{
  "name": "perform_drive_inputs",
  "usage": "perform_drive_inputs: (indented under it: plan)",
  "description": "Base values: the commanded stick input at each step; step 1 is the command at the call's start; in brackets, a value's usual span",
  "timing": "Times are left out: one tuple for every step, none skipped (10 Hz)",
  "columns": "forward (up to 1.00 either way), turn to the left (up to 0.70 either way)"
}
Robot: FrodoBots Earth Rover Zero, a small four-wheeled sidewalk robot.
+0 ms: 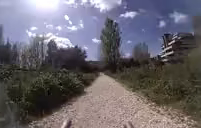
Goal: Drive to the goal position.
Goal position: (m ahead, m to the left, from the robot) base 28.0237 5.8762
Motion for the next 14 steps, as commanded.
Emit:
perform_drive_inputs:
  plan:
    - [0.85, -0.21]
    - [0.85, -0.27]
    - [0.85, -0.08]
    - [0.85, 0.0]
    - [0.85, 0.0]
    - [0.85, 0.0]
    - [0.85, 0.0]
    - [0.85, 0.0]
    - [0.85, 0.0]
    - [0.85, 0.0]
    - [0.85, 0.0]
    - [0.85, 0.0]
    - [0.85, 0.0]
    - [0.85, 0.0]
